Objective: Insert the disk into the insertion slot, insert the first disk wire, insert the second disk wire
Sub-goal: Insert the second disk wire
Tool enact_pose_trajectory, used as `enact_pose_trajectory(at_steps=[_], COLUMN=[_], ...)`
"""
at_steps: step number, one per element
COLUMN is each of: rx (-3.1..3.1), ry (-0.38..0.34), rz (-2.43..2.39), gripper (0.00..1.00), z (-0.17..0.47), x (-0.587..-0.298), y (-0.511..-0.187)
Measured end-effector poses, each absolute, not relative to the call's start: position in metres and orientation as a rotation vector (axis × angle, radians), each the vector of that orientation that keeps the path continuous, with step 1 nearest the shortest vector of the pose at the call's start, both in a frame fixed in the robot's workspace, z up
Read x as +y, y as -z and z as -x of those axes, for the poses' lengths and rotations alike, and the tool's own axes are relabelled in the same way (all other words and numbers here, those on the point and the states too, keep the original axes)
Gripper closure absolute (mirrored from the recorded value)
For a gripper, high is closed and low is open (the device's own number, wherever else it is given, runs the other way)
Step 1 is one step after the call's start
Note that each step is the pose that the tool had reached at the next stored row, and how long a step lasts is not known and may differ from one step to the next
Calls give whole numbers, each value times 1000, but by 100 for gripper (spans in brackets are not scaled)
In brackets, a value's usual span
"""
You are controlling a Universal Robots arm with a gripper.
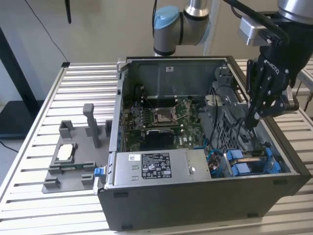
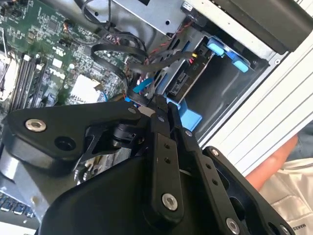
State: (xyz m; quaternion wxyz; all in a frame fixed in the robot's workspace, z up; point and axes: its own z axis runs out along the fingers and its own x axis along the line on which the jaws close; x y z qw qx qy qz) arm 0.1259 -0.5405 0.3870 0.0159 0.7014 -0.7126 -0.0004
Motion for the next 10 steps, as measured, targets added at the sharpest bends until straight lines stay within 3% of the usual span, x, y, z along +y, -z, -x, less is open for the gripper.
enact_pose_trajectory(at_steps=[10], rx=[-2205], ry=[-8], rz=[-2201], gripper=[84], z=[-119], x=[-550], y=[-386])
